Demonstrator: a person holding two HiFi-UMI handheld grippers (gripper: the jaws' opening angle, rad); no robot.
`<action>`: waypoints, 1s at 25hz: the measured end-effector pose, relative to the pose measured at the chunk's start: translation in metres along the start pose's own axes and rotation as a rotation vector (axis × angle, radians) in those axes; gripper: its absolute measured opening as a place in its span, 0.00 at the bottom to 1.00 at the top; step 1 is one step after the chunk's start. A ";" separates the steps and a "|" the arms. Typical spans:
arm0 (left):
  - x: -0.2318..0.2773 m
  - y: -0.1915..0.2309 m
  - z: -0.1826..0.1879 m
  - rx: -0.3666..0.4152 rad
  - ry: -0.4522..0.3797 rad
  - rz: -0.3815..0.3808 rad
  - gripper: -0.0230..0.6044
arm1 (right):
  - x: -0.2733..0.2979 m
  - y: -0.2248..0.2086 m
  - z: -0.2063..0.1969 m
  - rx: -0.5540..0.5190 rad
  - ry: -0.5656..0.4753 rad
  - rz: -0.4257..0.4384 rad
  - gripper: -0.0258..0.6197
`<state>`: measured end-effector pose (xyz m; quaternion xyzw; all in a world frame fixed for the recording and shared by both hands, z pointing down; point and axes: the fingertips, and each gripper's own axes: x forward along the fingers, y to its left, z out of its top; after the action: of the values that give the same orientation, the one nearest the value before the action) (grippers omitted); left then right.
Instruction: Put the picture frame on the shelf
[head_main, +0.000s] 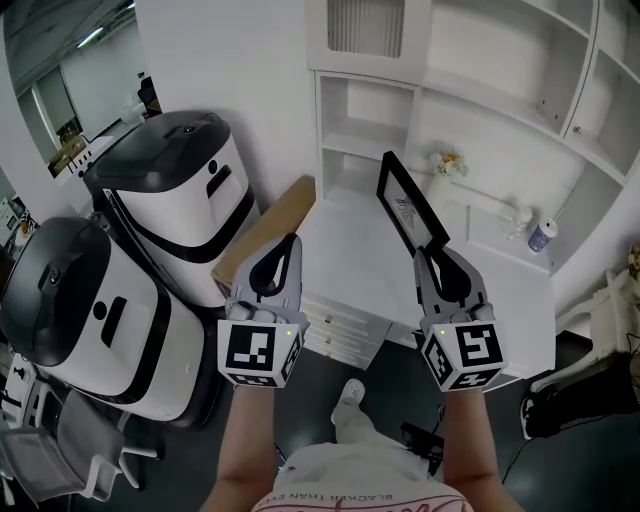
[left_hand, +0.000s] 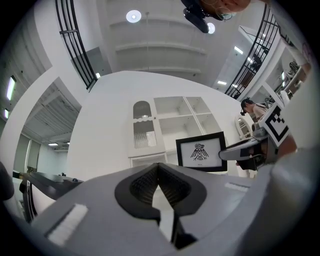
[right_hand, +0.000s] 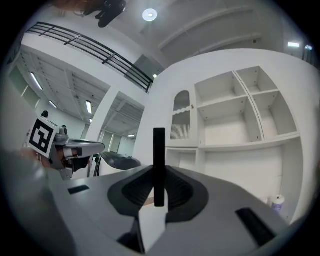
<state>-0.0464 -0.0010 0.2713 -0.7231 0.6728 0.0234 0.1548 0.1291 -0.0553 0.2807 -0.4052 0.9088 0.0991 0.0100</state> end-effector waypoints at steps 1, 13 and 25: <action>0.010 0.002 -0.004 0.001 0.004 0.000 0.05 | 0.009 -0.005 -0.003 0.005 0.000 0.002 0.15; 0.138 0.041 -0.045 0.002 0.040 0.006 0.05 | 0.135 -0.069 -0.033 0.058 0.012 0.013 0.15; 0.223 0.067 -0.080 0.002 0.072 0.014 0.05 | 0.222 -0.115 -0.062 0.099 0.038 0.007 0.15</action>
<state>-0.1049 -0.2398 0.2806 -0.7187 0.6829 -0.0025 0.1310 0.0691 -0.3046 0.2996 -0.4030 0.9139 0.0465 0.0125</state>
